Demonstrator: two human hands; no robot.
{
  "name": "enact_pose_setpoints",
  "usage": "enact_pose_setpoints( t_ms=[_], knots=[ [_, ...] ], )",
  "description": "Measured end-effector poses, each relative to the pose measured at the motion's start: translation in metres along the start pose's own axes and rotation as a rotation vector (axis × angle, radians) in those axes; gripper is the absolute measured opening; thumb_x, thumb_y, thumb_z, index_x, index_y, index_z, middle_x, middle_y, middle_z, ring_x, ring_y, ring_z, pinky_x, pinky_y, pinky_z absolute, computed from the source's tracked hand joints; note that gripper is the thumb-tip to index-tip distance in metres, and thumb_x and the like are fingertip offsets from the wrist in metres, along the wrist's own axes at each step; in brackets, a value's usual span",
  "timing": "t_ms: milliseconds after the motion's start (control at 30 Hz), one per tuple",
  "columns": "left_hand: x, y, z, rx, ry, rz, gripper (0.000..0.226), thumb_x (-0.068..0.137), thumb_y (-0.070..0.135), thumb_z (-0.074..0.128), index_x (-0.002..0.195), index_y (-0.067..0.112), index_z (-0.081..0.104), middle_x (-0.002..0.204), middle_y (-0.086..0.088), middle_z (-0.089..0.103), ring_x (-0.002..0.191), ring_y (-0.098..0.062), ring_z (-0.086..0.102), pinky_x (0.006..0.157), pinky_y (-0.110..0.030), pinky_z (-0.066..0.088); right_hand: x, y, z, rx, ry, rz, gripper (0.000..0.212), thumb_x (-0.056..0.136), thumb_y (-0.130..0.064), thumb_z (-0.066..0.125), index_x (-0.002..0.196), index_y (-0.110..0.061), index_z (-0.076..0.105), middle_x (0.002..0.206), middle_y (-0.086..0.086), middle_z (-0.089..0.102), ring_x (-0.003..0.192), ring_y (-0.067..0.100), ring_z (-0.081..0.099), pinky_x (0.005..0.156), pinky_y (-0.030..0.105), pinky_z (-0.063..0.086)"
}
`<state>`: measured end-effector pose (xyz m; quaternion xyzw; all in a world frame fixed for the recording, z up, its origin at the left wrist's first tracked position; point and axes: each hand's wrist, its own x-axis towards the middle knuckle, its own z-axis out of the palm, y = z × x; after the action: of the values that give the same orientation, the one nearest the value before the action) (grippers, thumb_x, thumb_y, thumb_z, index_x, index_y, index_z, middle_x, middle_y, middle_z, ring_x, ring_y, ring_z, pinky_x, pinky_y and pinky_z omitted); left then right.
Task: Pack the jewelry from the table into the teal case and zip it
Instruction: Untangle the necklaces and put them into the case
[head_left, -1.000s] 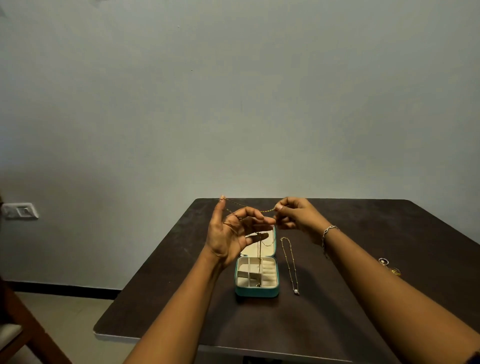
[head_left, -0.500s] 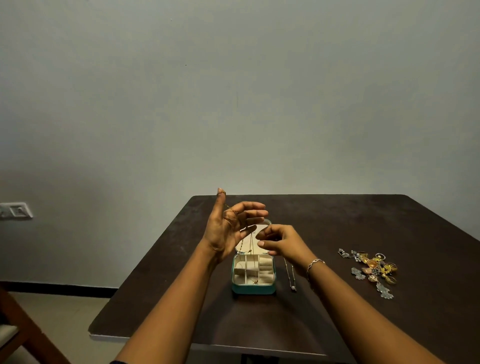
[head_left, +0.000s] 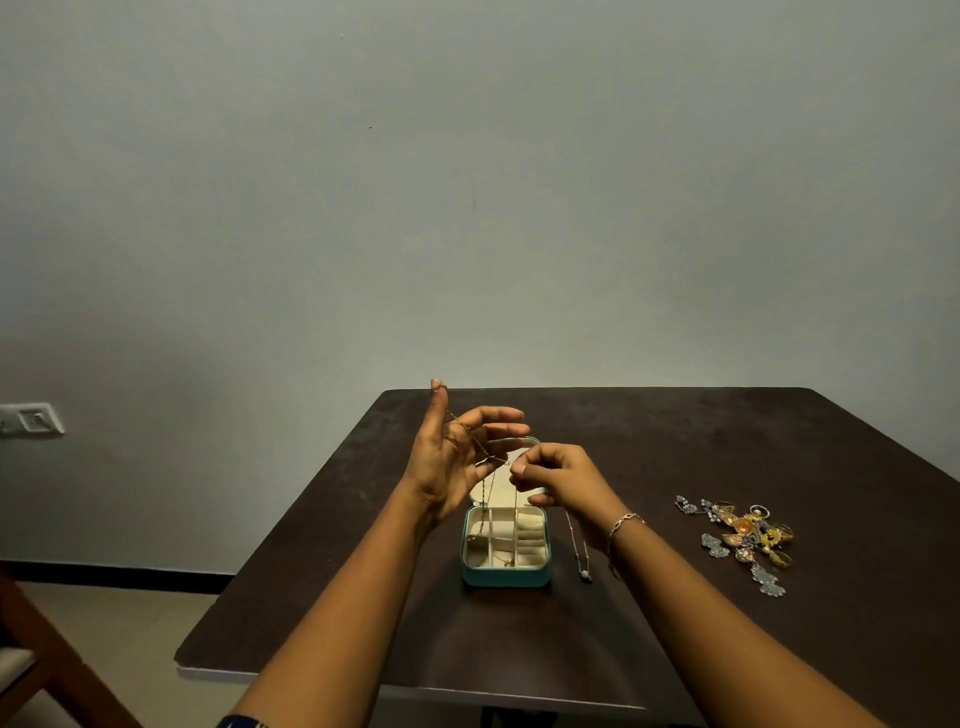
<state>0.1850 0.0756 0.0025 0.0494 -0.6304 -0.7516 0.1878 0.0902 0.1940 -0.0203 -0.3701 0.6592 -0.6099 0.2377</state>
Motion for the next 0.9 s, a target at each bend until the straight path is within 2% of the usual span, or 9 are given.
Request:
enact_pose_setpoints(
  t_ms=[167,333,667,833,900],
  knots=[
    [0.0,-0.005,-0.009,-0.002,0.043,-0.028,0.091,0.08,0.073,0.006,0.107,0.006,0.062,0.112,-0.02,0.061,0.11,-0.032,0.053,0.104,-0.046,0.032,-0.003,-0.008,-0.009,0.138,0.005,-0.008,0.012,0.088,-0.009,0.055,0.078,-0.012,0.061,0.076,0.003,0.066,0.074,0.012,0.063,0.067,0.025,0.049],
    [-0.001,-0.007,-0.014,0.003,0.09,-0.043,0.091,0.083,0.071,0.003,0.107,0.005,0.062,0.109,-0.02,0.062,0.105,-0.029,0.054,0.093,-0.038,0.04,-0.004,-0.014,-0.022,0.223,0.025,-0.018,0.011,0.089,-0.008,0.052,0.082,-0.01,0.061,0.074,0.003,0.069,0.073,0.012,0.065,0.069,0.026,0.05],
    [-0.002,-0.003,-0.032,0.065,0.185,-0.042,0.089,0.084,0.069,0.003,0.106,0.006,0.062,0.11,-0.019,0.063,0.106,-0.029,0.055,0.098,-0.041,0.037,-0.003,-0.015,-0.034,0.289,0.097,0.0,0.015,0.09,-0.011,0.051,0.079,-0.012,0.059,0.071,0.0,0.071,0.072,0.014,0.065,0.069,0.029,0.047],
    [-0.005,0.001,-0.046,0.08,0.239,-0.046,0.087,0.084,0.069,0.004,0.105,0.007,0.062,0.111,-0.018,0.063,0.106,-0.029,0.057,0.085,-0.033,0.044,0.001,-0.023,-0.036,0.314,0.109,-0.007,0.013,0.09,-0.011,0.051,0.081,-0.012,0.059,0.069,-0.002,0.071,0.067,0.009,0.065,0.068,0.028,0.048],
    [-0.006,0.002,-0.051,0.077,0.253,-0.047,0.087,0.084,0.069,0.005,0.106,0.007,0.062,0.112,-0.019,0.063,0.107,-0.03,0.057,0.085,-0.033,0.045,0.003,-0.027,-0.037,0.331,0.117,-0.009,0.012,0.09,-0.011,0.051,0.081,-0.012,0.059,0.068,-0.002,0.071,0.066,0.008,0.065,0.067,0.027,0.049]
  ],
)
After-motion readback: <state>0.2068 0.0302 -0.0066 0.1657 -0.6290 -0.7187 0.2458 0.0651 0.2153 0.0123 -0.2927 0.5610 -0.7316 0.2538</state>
